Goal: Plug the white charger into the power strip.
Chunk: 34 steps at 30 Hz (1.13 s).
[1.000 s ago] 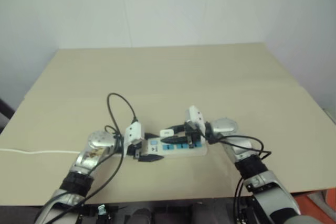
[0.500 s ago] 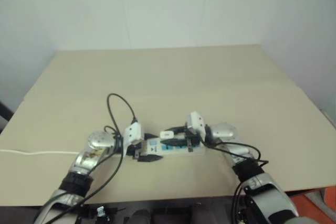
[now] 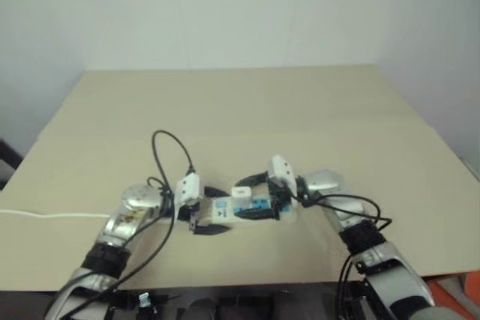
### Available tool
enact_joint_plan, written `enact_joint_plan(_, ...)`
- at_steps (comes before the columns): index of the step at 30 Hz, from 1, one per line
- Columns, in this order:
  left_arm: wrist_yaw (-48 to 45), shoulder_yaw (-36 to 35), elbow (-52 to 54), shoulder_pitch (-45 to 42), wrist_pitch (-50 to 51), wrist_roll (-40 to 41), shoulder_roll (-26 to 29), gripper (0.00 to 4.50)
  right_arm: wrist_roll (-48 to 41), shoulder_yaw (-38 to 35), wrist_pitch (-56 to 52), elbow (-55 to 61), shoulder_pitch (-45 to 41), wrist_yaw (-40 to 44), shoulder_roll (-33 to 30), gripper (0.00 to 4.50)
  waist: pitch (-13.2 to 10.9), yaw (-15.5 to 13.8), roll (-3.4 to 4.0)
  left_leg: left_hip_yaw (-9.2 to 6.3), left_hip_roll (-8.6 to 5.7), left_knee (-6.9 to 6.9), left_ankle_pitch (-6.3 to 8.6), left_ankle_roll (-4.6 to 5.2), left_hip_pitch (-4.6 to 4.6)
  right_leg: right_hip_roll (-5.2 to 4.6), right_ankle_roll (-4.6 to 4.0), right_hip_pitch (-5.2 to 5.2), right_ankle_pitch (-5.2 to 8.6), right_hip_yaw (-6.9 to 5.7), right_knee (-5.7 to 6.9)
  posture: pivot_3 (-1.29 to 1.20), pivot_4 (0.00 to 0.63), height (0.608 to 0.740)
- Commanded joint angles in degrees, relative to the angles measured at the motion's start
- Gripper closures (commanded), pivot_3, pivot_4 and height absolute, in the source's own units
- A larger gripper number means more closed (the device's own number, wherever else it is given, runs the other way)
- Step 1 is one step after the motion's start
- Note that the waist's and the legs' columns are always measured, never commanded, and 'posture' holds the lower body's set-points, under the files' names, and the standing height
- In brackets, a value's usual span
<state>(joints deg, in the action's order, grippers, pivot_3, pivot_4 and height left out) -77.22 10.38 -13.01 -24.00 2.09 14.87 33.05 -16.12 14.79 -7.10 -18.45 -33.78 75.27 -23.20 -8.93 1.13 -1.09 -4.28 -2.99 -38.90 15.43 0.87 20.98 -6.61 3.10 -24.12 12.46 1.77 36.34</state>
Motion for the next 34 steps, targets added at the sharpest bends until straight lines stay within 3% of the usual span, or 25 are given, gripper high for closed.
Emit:
enact_joint_plan(1, -2.3, -4.3, 4.3, -0.4, 1.0, 3.8, 3.9, 0.02, -2.9, -5.0, -3.6, 7.3, 2.3, -0.2, -5.1, 0.00, 0.0, -0.2, 0.00, -0.02, 0.00, 0.00, 0.00, 0.00, 0.10, 0.00, -0.01, -0.07, -0.01, 0.00, -0.03, 0.00, 0.150, 0.740)
enact_joint_plan(7, -4.3, -11.9, 15.1, 5.9, 5.9, 10.5, 13.0, 0.02, -12.9, -19.3, -10.8, 21.4, 7.2, 0.3, -18.8, 0.00, -0.4, 0.0, 0.09, 0.02, 0.06, 0.08, 0.10, 0.08, 0.37, 0.00, 0.00, -0.29, -0.01, 0.00, -0.27, 0.00, 0.150, 0.740)
enact_joint_plan(14, 0.4, -23.3, 18.1, 14.5, 9.7, 13.4, 18.9, 0.02, -16.4, -33.0, -13.6, 24.2, 18.7, 0.8, -30.3, 0.00, -0.5, -0.3, 0.02, 0.07, 0.32, 0.13, 0.16, 0.14, 0.34, 0.10, -0.02, -0.13, 0.00, -0.07, -0.44, 0.00, 0.150, 0.740)
enact_joint_plan(22, 3.3, -25.0, 21.7, 18.8, 11.7, 14.1, 18.6, 0.02, -17.9, -38.0, -14.6, 29.5, 27.1, -3.0, -30.6, 0.00, -0.5, -0.2, 0.01, 0.24, 0.51, 0.12, 0.16, 0.13, 0.22, 0.17, -0.05, -0.02, -0.02, -0.04, -0.43, 0.00, 0.150, 0.740)
enact_joint_plan(34, 1.8, -22.4, 21.2, 15.6, 11.7, 13.4, 19.0, 0.02, -18.7, -36.4, -14.1, 31.1, 27.7, -4.9, -29.8, 0.00, -0.6, -0.3, -0.03, 0.26, 0.52, 0.11, 0.17, 0.13, 0.23, 0.18, -0.07, -0.01, -0.04, -0.03, -0.44, 0.00, 0.150, 0.740)
